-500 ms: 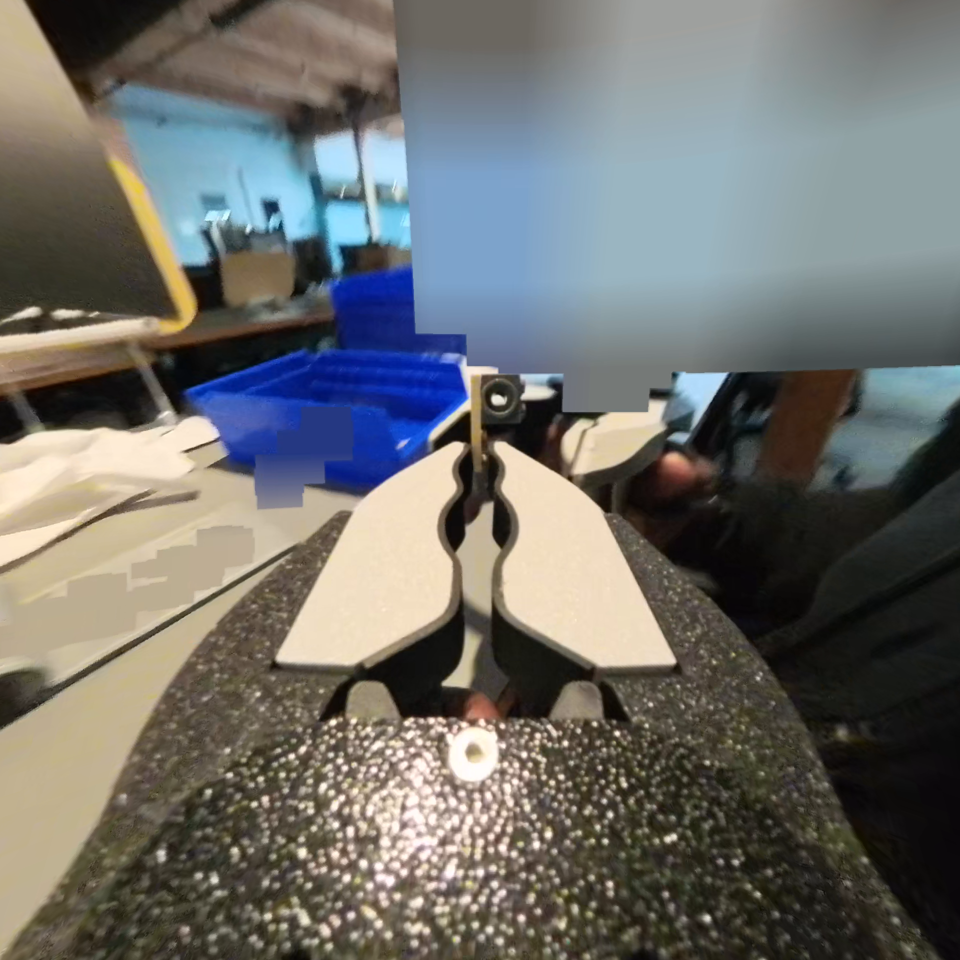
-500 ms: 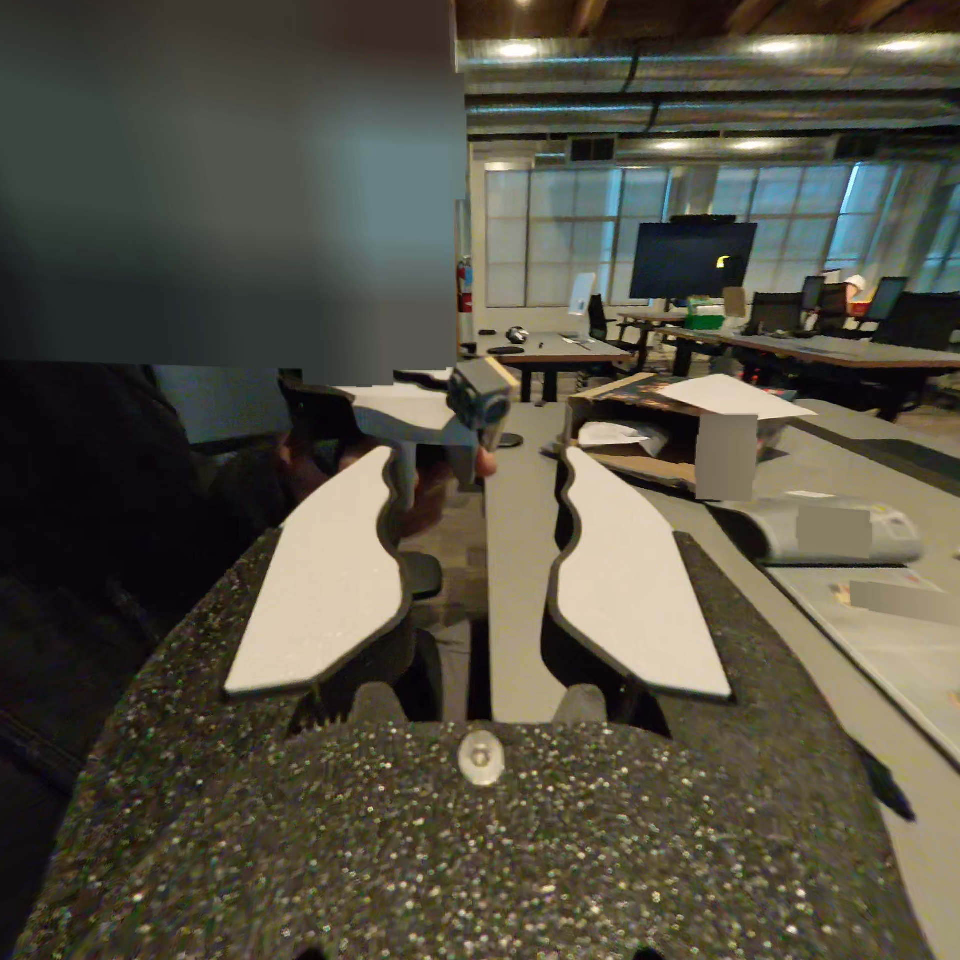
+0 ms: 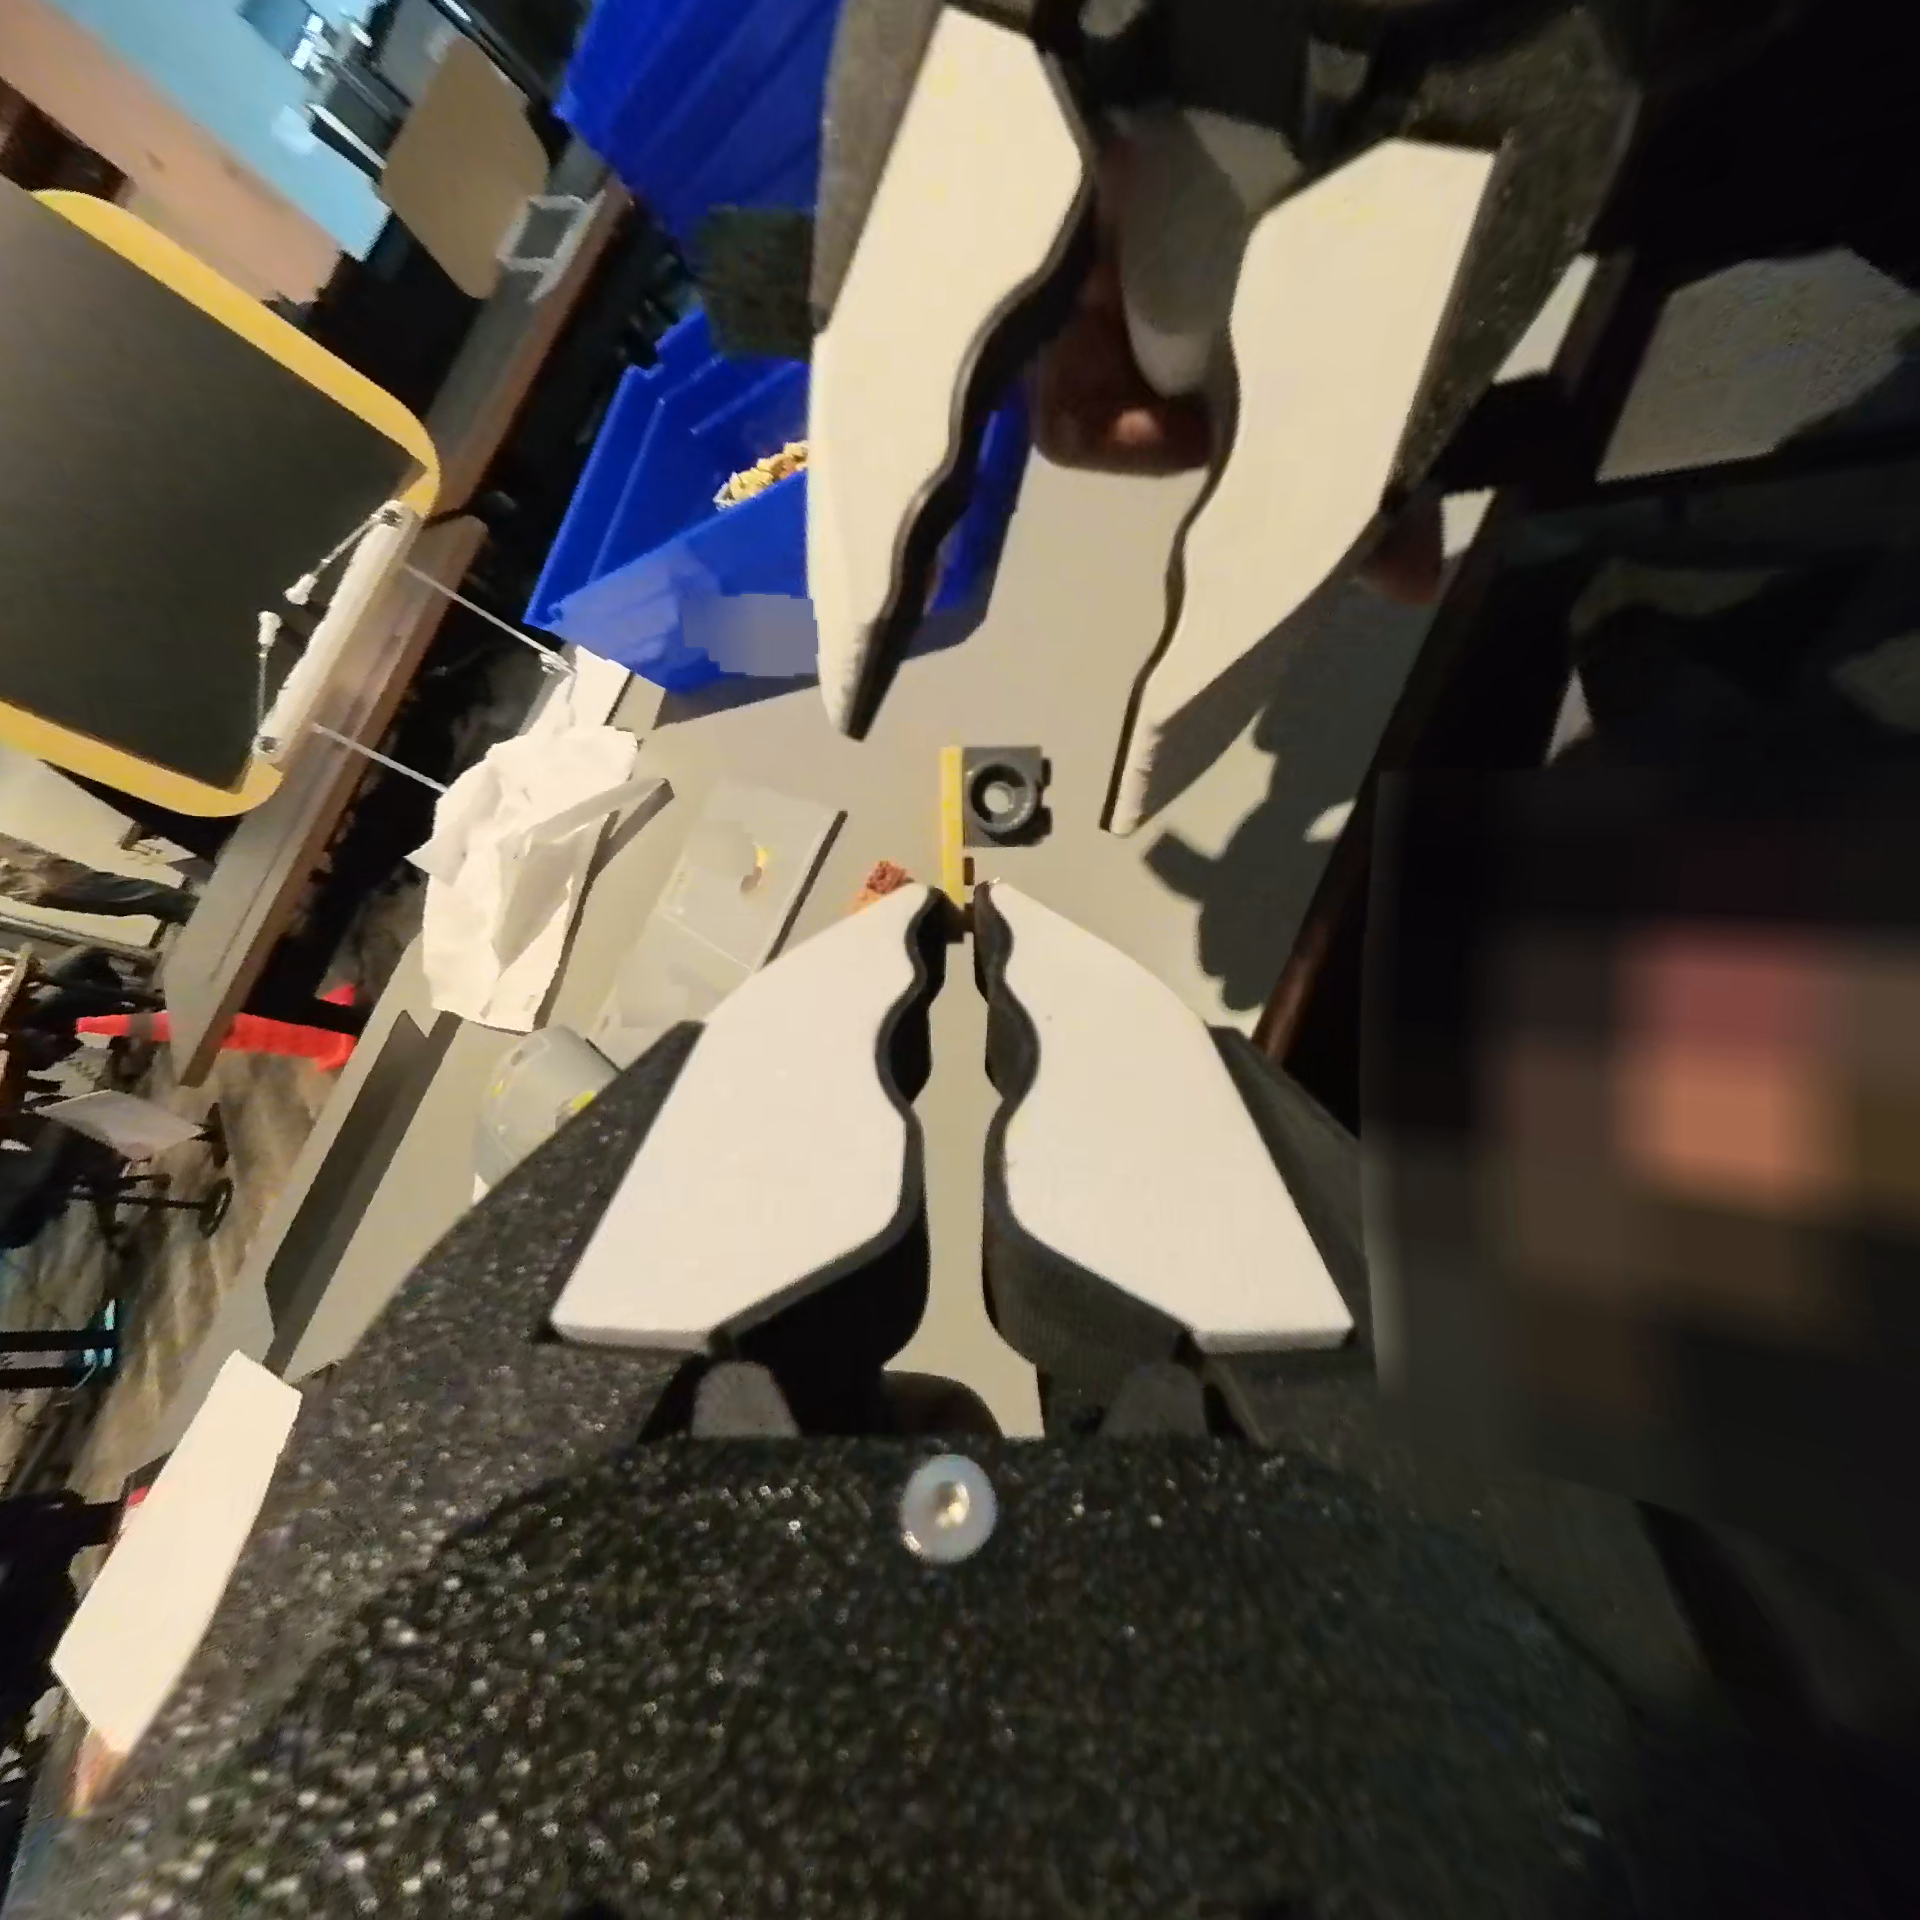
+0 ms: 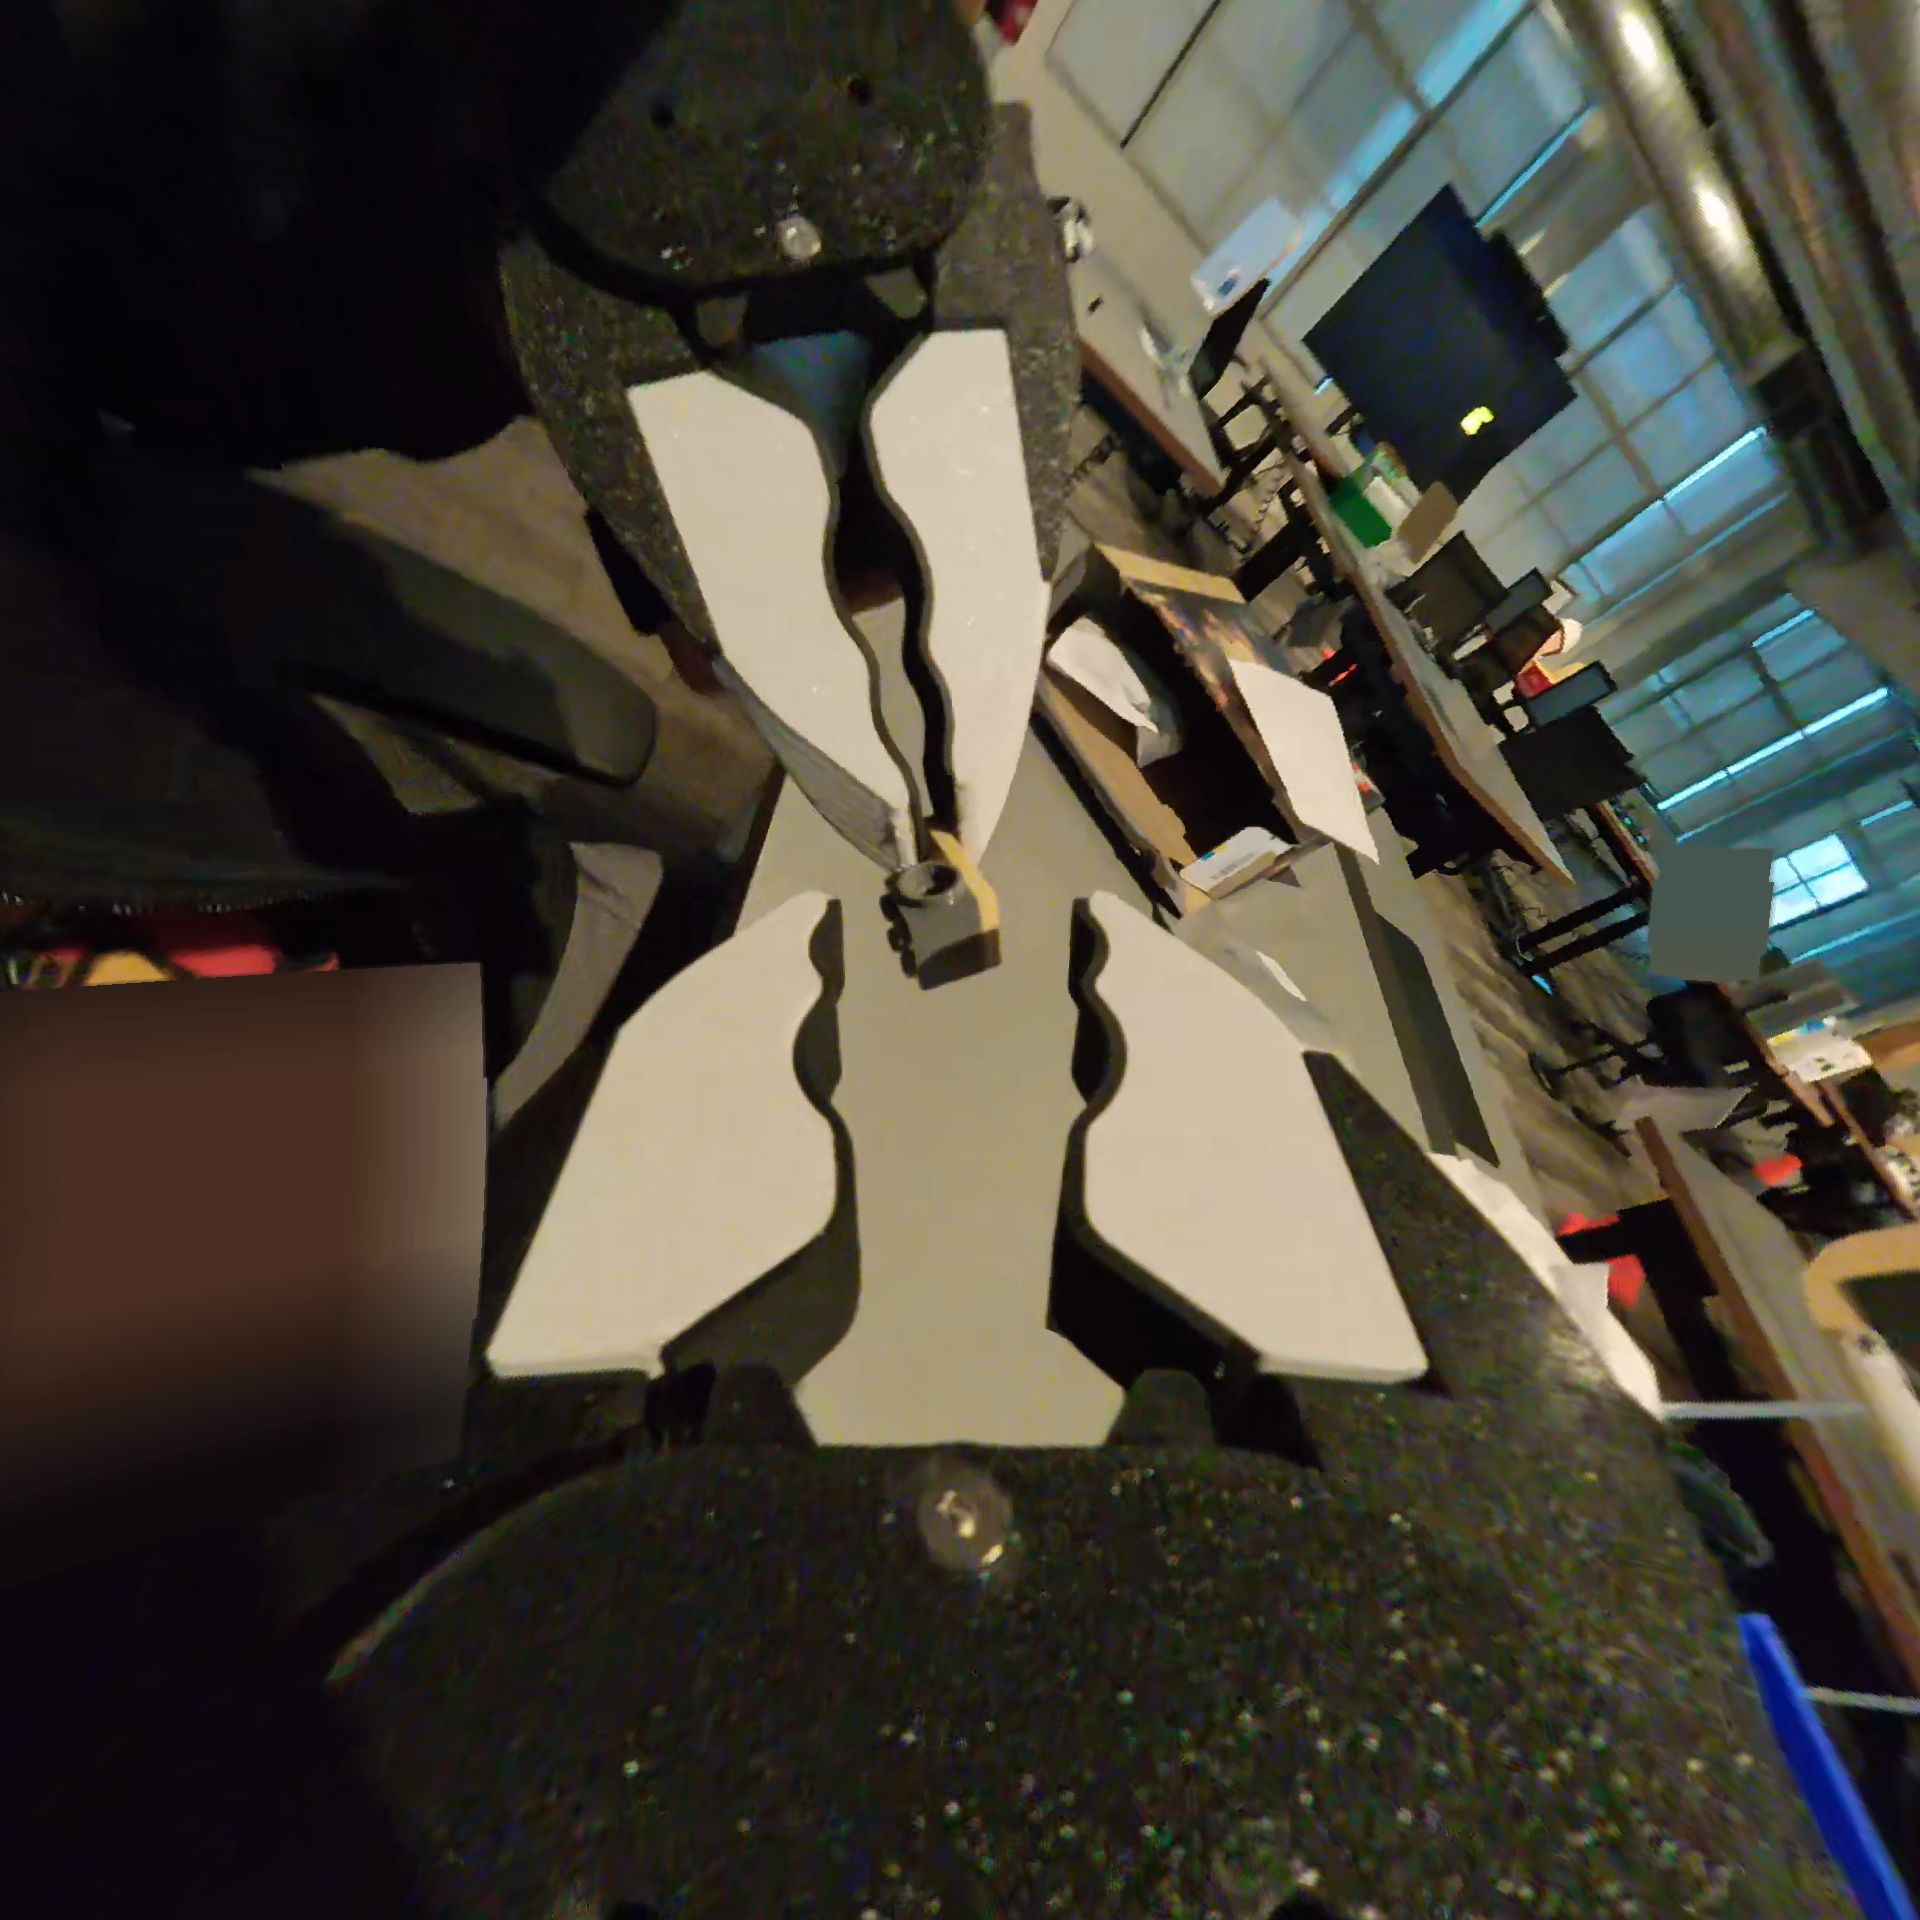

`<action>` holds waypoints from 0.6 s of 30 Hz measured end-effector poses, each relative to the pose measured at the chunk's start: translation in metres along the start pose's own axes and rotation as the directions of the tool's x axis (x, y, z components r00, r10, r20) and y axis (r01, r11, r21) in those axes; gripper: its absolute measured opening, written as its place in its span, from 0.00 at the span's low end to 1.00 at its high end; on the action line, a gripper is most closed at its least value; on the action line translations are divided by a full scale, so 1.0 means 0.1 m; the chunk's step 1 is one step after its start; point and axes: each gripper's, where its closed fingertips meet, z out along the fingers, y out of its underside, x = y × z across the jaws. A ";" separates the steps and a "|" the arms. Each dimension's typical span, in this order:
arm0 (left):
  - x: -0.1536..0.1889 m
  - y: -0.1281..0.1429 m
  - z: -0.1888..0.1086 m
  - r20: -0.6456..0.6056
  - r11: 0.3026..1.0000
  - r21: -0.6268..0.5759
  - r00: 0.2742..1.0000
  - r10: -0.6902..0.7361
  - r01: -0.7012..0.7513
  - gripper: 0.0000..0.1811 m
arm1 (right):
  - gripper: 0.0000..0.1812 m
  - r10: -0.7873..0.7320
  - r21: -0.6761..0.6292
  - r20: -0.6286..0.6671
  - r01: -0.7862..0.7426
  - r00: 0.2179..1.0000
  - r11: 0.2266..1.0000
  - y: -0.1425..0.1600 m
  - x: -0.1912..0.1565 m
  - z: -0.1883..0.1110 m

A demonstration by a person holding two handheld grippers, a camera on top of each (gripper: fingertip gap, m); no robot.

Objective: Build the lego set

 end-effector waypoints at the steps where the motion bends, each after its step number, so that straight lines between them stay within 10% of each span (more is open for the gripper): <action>1: 0.01 0.01 0.00 -0.015 1.000 -0.010 1.000 0.001 -0.001 0.03 | 0.21 -0.030 -0.013 0.014 0.030 0.999 0.999 0.00 -0.01 0.01; 18: 0.02 0.11 0.00 -0.055 0.996 -0.090 0.998 0.024 -0.029 0.03 | 0.09 -0.108 -0.090 0.121 0.120 0.987 0.989 0.00 -0.09 0.19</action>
